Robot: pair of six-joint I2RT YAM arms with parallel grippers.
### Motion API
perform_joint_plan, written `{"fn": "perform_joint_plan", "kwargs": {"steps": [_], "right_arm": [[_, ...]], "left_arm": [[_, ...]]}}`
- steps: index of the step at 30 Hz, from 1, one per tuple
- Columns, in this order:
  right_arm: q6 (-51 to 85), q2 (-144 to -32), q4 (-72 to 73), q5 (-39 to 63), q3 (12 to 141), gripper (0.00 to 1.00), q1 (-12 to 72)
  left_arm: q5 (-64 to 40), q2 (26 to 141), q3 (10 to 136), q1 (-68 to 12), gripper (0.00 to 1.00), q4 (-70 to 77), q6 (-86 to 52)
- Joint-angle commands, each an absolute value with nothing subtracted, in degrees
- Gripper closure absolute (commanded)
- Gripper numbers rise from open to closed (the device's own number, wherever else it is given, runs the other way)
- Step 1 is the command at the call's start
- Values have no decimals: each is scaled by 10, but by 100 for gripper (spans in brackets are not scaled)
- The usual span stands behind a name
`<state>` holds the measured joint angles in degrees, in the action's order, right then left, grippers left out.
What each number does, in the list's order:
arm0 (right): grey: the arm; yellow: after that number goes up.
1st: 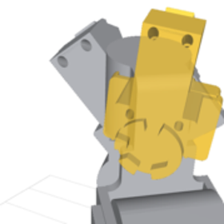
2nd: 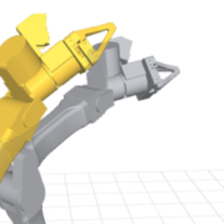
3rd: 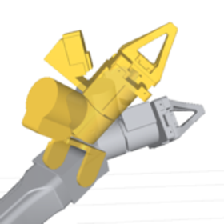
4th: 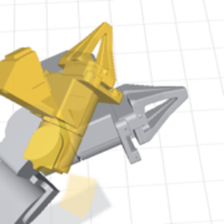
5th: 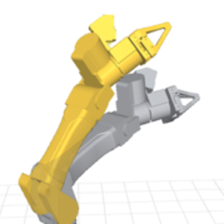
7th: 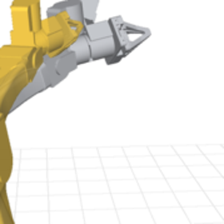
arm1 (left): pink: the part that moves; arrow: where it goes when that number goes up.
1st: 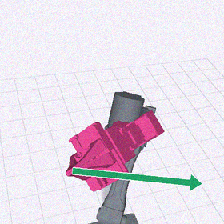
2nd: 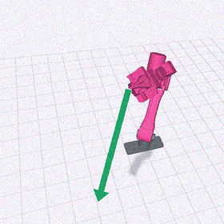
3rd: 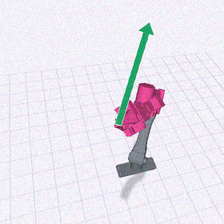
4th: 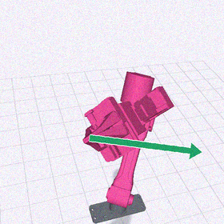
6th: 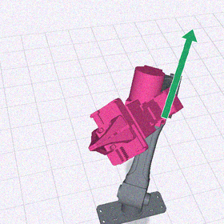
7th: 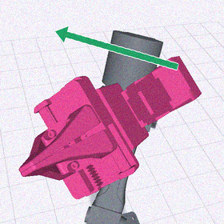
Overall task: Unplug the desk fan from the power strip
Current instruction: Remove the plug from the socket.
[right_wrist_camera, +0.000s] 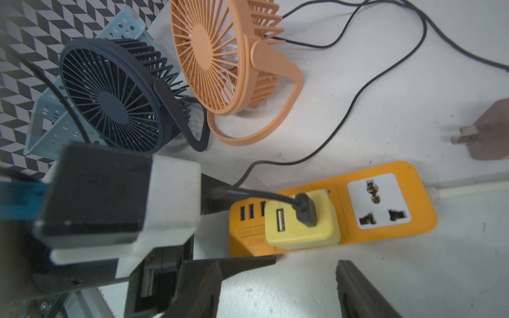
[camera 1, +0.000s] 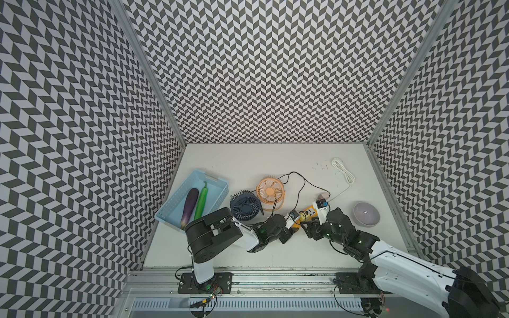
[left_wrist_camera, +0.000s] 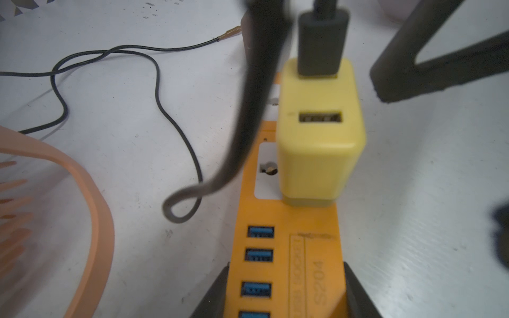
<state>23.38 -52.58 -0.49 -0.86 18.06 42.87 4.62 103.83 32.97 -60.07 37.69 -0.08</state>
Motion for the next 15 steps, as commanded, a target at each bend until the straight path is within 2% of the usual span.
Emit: {"fn": "perform_joint_plan", "kwargs": {"steps": [1, 15], "right_arm": [[210, -545, 69, -53, 190, 34, 432], [178, -624, 89, -58, 221, 45, 432]], "left_arm": [[33, 1034, 320, -599, 71, 382, 1], [33, 1034, 318, -598, 71, 381, 0]]}}
